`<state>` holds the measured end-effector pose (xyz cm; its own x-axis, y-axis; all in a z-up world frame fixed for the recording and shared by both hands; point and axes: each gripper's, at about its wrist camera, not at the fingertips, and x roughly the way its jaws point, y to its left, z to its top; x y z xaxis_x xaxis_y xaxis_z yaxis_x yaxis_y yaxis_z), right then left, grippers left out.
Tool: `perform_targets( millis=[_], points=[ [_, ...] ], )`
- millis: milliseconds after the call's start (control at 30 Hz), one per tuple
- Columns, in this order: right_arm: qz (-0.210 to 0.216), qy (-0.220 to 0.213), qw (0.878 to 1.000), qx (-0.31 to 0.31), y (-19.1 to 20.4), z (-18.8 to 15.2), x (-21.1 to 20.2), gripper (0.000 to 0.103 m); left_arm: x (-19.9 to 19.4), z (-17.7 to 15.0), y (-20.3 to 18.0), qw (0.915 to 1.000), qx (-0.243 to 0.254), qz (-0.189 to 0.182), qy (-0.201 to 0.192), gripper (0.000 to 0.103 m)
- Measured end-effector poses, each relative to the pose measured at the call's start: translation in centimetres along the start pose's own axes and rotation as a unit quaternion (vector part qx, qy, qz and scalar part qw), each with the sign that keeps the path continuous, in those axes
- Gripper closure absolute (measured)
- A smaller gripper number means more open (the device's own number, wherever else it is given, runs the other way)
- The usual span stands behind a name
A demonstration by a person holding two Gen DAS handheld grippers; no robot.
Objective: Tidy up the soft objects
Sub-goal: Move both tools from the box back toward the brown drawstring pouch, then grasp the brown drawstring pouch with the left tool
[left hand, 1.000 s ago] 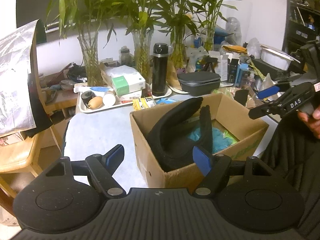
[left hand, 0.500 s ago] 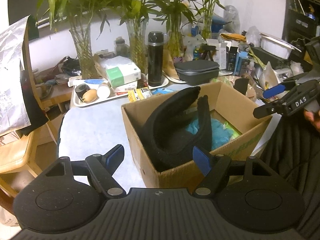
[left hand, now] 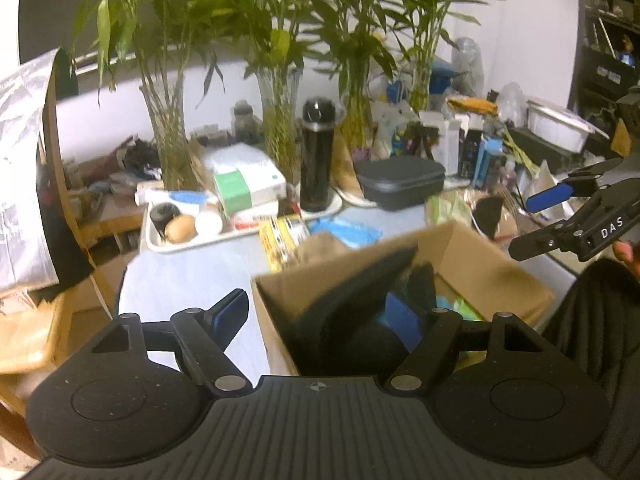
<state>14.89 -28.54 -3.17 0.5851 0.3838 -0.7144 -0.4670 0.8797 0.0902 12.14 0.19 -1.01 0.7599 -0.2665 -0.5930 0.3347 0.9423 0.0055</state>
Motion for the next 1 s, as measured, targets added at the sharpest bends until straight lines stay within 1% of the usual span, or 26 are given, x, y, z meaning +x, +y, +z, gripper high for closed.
perform_targets(
  millis=[167,500,700,900,1000],
  points=[
    [-0.013,-0.013,1.0,0.014,-0.9,1.7,-0.4,0.0,0.1,1.5,0.6,0.9999,-0.008,0.0,-0.011,0.028],
    [-0.024,-0.025,0.999,0.02,-2.1,1.2,0.8,0.0,0.8,2.6,1.9,0.9995,-0.014,-0.008,-0.027,0.028],
    [-0.03,-0.022,0.999,0.035,-3.1,1.2,2.1,0.0,1.9,3.1,2.9,0.9994,-0.016,-0.012,-0.027,0.028],
    [-0.031,-0.023,0.998,0.051,-4.2,1.2,3.2,0.0,3.6,3.1,3.8,0.9995,-0.013,-0.022,-0.017,0.028],
    [-0.045,-0.02,0.997,0.055,-4.7,1.0,3.9,0.0,4.4,3.0,4.2,0.9994,-0.01,-0.029,-0.012,0.028]
  ],
)
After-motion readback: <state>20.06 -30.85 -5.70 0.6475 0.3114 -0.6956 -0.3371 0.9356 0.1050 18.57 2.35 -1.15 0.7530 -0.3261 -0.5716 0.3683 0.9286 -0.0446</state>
